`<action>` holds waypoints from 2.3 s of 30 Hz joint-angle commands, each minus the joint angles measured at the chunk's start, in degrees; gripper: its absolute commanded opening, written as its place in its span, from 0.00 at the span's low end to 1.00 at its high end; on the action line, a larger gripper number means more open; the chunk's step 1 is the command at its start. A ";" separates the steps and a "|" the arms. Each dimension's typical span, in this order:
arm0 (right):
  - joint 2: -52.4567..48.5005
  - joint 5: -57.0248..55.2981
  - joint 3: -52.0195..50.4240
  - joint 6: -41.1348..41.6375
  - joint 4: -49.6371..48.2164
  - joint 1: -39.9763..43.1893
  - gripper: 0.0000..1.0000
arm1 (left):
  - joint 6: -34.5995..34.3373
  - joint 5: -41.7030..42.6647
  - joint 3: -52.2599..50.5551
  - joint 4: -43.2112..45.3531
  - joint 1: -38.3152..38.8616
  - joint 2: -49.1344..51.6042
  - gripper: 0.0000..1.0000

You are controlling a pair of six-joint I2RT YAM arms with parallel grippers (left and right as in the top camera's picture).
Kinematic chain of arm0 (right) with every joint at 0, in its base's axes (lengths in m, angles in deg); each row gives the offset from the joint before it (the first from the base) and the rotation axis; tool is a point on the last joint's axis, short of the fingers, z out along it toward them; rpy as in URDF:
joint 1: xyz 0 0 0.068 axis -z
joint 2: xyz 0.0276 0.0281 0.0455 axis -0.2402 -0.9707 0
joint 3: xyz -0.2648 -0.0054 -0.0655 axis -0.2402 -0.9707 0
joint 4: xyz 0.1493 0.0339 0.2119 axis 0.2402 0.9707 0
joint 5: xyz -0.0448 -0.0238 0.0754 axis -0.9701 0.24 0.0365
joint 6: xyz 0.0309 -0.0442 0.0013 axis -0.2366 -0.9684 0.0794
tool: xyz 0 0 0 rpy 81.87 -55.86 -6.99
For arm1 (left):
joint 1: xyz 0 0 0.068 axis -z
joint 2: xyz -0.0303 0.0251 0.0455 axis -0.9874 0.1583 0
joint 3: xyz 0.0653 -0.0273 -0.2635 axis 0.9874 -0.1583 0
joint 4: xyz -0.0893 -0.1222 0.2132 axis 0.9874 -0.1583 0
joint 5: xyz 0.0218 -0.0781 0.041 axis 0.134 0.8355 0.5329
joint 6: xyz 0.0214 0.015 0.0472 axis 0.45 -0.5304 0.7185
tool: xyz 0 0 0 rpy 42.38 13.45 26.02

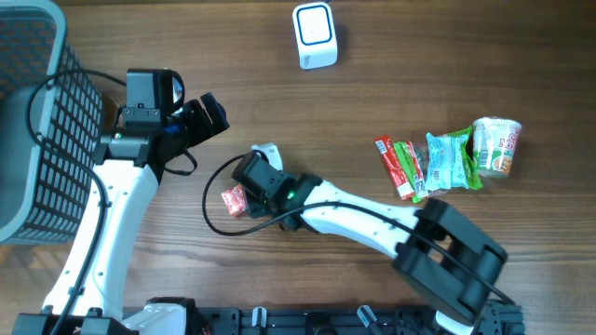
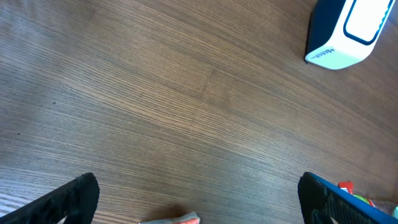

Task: Scan the item barcode
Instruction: 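Reach the right gripper to the red Kleenex pack, then close the right gripper on the red Kleenex pack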

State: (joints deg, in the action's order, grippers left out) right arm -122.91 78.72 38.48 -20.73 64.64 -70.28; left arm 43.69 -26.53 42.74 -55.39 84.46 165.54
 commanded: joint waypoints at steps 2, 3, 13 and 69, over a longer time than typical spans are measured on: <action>5.49 -11.74 -0.42 0.17 5.33 0.11 0.53 | 0.09 -0.55 0.02 0.15 -0.22 -0.35 1.00; 6.25 -12.31 -0.42 0.15 5.95 0.20 0.53 | 0.09 -0.55 0.02 0.15 -0.22 -0.35 1.00; 7.13 5.81 -0.44 -22.69 -2.99 0.42 0.70 | 0.09 -0.55 0.02 0.15 -0.22 -0.35 1.00; 9.14 13.29 2.54 -13.51 7.80 14.62 0.07 | 0.09 -0.55 0.02 0.15 -0.22 -0.35 1.00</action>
State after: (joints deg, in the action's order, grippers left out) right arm -116.59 94.55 39.33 -33.83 72.93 -55.74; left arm 43.69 -26.53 42.74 -55.37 84.46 165.54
